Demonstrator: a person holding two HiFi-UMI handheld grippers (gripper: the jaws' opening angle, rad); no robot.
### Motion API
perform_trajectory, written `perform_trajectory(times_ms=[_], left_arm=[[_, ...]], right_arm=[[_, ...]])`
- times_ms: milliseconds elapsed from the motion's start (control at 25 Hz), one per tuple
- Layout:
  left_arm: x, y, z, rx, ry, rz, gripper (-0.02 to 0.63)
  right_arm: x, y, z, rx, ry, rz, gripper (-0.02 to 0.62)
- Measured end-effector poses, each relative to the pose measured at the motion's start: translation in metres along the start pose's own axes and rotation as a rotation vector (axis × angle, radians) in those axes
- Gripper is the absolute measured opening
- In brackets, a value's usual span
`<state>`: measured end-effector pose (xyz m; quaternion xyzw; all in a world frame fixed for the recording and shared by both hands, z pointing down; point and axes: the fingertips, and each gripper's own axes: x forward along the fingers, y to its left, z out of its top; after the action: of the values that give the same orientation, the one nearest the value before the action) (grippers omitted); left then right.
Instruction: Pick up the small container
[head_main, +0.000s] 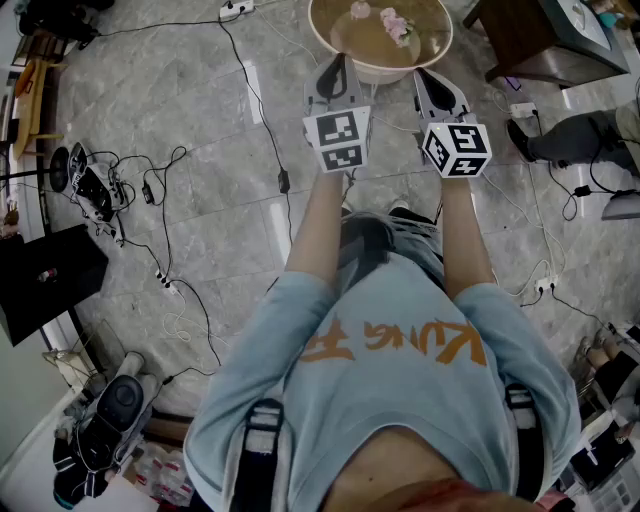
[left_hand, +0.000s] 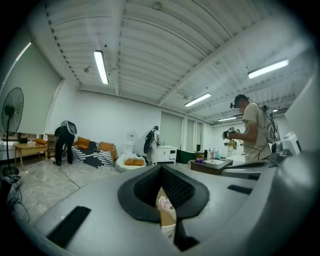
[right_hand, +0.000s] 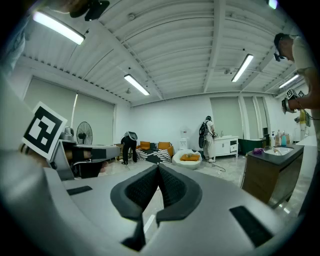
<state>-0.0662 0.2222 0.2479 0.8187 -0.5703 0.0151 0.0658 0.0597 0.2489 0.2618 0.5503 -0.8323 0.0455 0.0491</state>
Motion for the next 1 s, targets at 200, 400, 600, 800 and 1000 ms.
perform_trajectory(times_ms=[200, 400, 600, 800, 1000], left_arm=[[0.005, -0.004, -0.008, -0.010, 0.004, 0.012, 0.023], [0.006, -0.005, -0.011, -0.009, 0.020, 0.002, 0.024], [0.003, 0.001, -0.019, -0.008, 0.048, 0.016, 0.023], [-0.012, 0.030, -0.028, 0.012, 0.076, 0.031, 0.023], [-0.023, 0.080, -0.049, -0.033, 0.086, 0.107, 0.023]], right_arm=[[-0.003, -0.013, -0.010, -0.026, 0.019, -0.001, 0.011], [-0.001, -0.012, -0.008, -0.026, 0.032, 0.003, 0.011], [0.002, -0.016, -0.010, 0.036, 0.009, -0.019, 0.011], [0.020, -0.006, -0.020, 0.104, 0.009, -0.045, 0.011], [0.041, 0.023, -0.036, 0.092, 0.025, -0.005, 0.011]])
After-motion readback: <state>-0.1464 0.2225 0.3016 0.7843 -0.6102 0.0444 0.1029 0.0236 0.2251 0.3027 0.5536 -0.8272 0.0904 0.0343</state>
